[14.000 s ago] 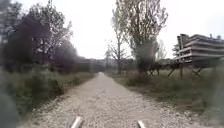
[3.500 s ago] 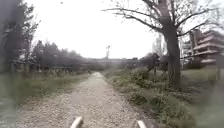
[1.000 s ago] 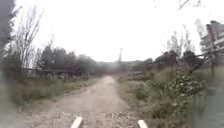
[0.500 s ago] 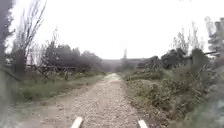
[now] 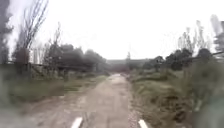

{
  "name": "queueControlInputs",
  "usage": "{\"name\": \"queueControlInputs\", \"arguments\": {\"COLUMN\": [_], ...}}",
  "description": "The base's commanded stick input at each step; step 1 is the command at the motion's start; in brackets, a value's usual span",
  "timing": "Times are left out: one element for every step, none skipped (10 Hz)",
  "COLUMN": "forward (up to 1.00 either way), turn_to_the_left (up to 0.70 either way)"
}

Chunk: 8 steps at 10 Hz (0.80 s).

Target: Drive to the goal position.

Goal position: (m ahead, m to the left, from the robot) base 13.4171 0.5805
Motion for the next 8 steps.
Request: {"name": "queueControlInputs", "arguments": {"forward": [1.00,1.00,1.00,1.00,1.00,1.00,1.00,1.00], "turn_to_the_left": [0.00,0.00,0.00,0.00,0.00,-0.34,-0.40,-0.40]}}
